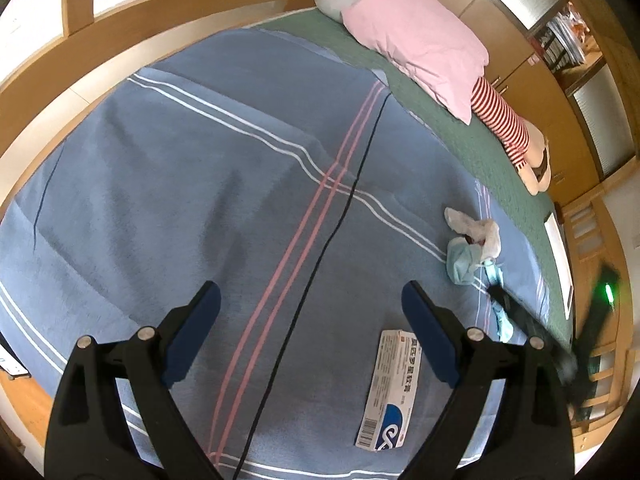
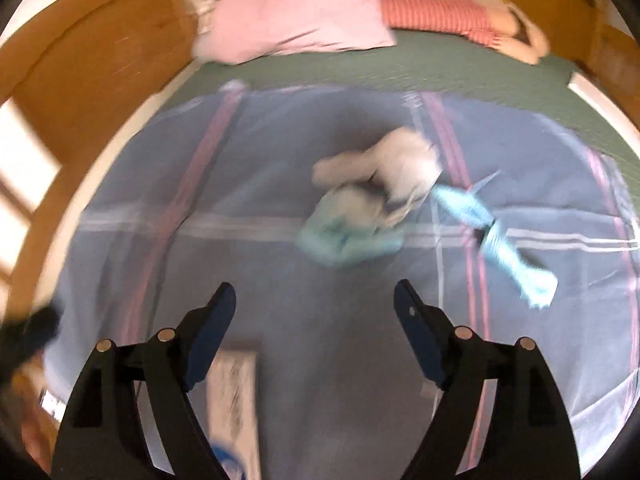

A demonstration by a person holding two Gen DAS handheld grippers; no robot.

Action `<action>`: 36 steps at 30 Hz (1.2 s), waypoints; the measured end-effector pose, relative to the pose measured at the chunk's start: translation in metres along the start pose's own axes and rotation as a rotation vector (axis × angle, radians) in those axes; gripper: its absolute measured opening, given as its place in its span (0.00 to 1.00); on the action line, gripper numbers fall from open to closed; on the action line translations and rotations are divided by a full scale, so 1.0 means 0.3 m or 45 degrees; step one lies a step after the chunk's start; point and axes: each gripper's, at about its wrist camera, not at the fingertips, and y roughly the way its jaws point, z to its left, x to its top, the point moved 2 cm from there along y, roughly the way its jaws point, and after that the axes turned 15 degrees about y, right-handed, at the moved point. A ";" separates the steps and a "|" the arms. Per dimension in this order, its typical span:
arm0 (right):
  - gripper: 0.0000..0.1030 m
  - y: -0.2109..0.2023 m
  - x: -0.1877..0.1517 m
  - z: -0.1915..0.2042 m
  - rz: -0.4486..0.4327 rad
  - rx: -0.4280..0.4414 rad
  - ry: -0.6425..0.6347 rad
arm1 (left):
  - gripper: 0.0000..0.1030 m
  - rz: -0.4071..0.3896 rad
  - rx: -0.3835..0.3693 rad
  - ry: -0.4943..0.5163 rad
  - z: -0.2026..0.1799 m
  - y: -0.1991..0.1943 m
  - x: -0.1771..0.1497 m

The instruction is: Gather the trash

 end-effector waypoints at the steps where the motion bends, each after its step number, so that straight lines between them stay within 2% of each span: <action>1: 0.77 0.025 0.009 -0.004 -0.012 -0.040 -0.018 | 0.89 0.011 -0.005 0.003 -0.004 0.006 -0.002; 4: 0.77 0.125 0.029 0.008 -0.016 -0.169 -0.033 | 0.89 0.044 -0.005 0.019 -0.018 0.029 -0.012; 6: 0.74 0.194 0.036 0.013 0.005 -0.174 -0.048 | 0.90 0.100 0.002 0.090 -0.052 0.055 -0.022; 7: 0.56 0.219 0.029 0.013 0.033 -0.160 -0.056 | 0.90 0.123 -0.002 0.136 -0.073 0.068 -0.027; 8: 0.43 0.231 0.020 -0.002 0.064 -0.143 -0.053 | 0.90 0.150 -0.015 0.207 -0.108 0.084 -0.036; 9: 0.25 0.236 0.008 -0.007 0.091 -0.120 -0.043 | 0.90 0.163 -0.025 0.237 -0.127 0.092 -0.040; 10: 0.14 0.227 -0.009 -0.019 0.106 -0.088 -0.034 | 0.90 0.178 -0.038 0.265 -0.150 0.102 -0.046; 15: 0.11 0.104 -0.072 -0.082 0.081 -0.003 -0.042 | 0.90 0.213 -0.045 0.292 -0.184 0.127 -0.063; 20: 0.12 -0.087 -0.194 -0.196 0.096 0.152 -0.018 | 0.91 0.276 -0.087 0.317 -0.209 0.161 -0.092; 25: 0.12 -0.292 -0.333 -0.308 0.070 0.237 0.072 | 0.91 0.304 -0.108 0.303 -0.218 0.180 -0.111; 27: 0.12 -0.343 -0.373 -0.349 0.057 0.219 0.120 | 0.91 0.318 -0.137 0.296 -0.224 0.190 -0.119; 31: 0.12 -0.402 -0.422 -0.400 0.006 0.075 0.166 | 0.91 0.333 -0.222 0.310 -0.266 0.209 -0.141; 33: 0.12 -0.425 -0.438 -0.419 -0.020 0.077 0.204 | 0.91 0.337 -0.236 0.362 -0.305 0.220 -0.154; 36: 0.12 -0.450 -0.467 -0.434 -0.025 0.120 0.243 | 0.91 0.328 -0.205 0.468 -0.367 0.233 -0.176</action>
